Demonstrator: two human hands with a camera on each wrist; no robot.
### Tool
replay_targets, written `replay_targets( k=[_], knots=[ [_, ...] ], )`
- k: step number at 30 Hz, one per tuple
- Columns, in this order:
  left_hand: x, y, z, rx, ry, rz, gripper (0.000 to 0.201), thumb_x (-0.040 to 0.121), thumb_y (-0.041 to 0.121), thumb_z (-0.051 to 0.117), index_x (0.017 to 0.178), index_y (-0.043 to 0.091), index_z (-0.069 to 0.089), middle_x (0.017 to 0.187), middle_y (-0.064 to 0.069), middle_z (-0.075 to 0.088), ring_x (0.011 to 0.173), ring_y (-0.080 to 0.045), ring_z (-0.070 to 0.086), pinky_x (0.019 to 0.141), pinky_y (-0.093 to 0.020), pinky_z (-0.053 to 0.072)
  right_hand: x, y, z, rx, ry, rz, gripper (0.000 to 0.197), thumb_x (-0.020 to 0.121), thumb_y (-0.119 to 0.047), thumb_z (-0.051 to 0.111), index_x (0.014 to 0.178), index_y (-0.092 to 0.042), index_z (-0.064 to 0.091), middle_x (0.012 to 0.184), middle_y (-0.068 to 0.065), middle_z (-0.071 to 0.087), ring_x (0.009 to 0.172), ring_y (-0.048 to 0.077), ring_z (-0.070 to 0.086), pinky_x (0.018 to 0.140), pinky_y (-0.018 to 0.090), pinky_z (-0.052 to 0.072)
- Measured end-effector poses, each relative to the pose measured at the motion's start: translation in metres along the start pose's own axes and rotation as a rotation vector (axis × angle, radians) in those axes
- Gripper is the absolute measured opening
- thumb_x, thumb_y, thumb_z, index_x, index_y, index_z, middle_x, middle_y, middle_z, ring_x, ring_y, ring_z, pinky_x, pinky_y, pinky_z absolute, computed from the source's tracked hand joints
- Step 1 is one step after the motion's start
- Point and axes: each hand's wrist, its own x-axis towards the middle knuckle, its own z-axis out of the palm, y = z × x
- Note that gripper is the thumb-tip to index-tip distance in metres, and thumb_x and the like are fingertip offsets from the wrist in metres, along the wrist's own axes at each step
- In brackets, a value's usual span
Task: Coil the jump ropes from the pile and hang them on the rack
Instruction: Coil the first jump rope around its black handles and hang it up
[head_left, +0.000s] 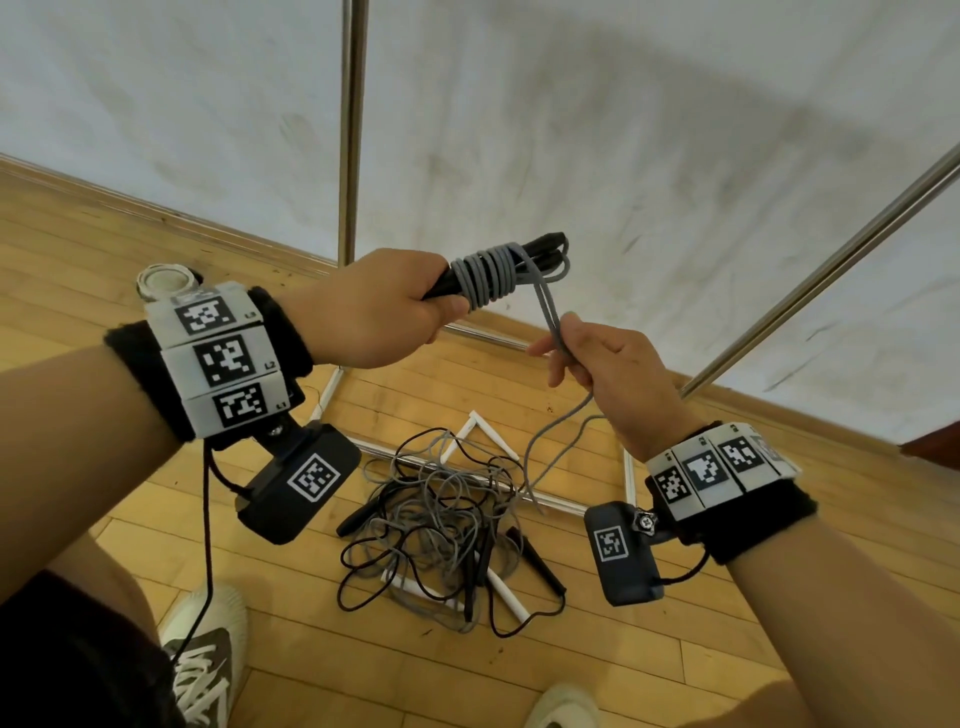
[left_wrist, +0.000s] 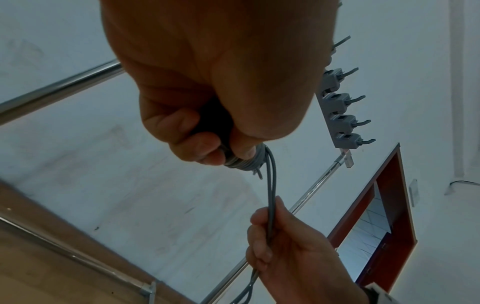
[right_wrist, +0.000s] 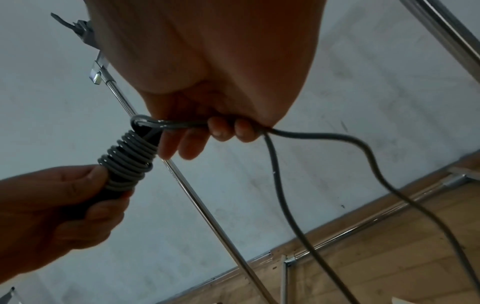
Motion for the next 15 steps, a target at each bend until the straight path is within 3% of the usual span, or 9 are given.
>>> replay_targets(
  k=[2, 3, 7, 11, 15],
  knots=[
    [0.002, -0.001, 0.003, 0.039, 0.009, -0.020, 0.022, 0.101, 0.031, 0.049, 0.080, 0.027, 0.049, 0.073, 0.002, 0.059, 0.054, -0.007, 0.052, 0.048, -0.018, 0.038, 0.001, -0.001, 0.002, 0.012, 0.026, -0.024, 0.043, 0.103, -0.028, 0.046, 0.091, 0.003, 0.073, 0.068, -0.011, 0.068, 0.060, -0.008, 0.055, 0.080, 0.024, 0.040],
    [0.003, -0.001, 0.004, 0.048, 0.009, -0.027, 0.021, 0.101, 0.030, 0.048, 0.081, 0.026, 0.049, 0.075, 0.000, 0.060, 0.057, -0.010, 0.053, 0.050, -0.021, 0.039, 0.001, 0.000, 0.003, 0.025, 0.033, -0.030, 0.039, 0.102, -0.025, 0.050, 0.091, 0.005, 0.072, 0.068, -0.012, 0.068, 0.060, -0.006, 0.056, 0.077, 0.024, 0.041],
    [0.005, -0.001, 0.007, 0.055, -0.009, -0.043, 0.019, 0.102, 0.031, 0.048, 0.083, 0.026, 0.049, 0.080, -0.002, 0.062, 0.060, -0.013, 0.055, 0.052, -0.024, 0.041, 0.000, 0.003, 0.005, 0.082, 0.040, -0.028, 0.016, 0.096, -0.019, 0.060, 0.089, -0.010, 0.072, 0.066, -0.002, 0.062, 0.058, 0.008, 0.051, 0.058, 0.021, 0.045],
    [0.002, 0.004, 0.005, -0.057, -0.053, -0.011, 0.018, 0.101, 0.031, 0.050, 0.084, 0.026, 0.053, 0.070, 0.006, 0.061, 0.052, -0.003, 0.053, 0.050, -0.018, 0.044, -0.001, 0.008, 0.005, 0.124, -0.044, -0.012, 0.016, 0.097, -0.004, 0.056, 0.096, -0.007, 0.072, 0.072, -0.008, 0.065, 0.070, 0.009, 0.061, 0.075, 0.030, 0.059],
    [-0.006, 0.008, 0.000, -0.162, -0.158, 0.058, 0.016, 0.101, 0.025, 0.050, 0.087, 0.020, 0.057, 0.062, 0.007, 0.060, 0.053, -0.004, 0.053, 0.054, -0.020, 0.045, 0.001, 0.015, -0.002, 0.110, -0.133, -0.043, 0.031, 0.094, 0.006, 0.055, 0.102, -0.018, 0.072, 0.083, -0.001, 0.068, 0.079, 0.011, 0.065, 0.075, 0.023, 0.055]
  ],
)
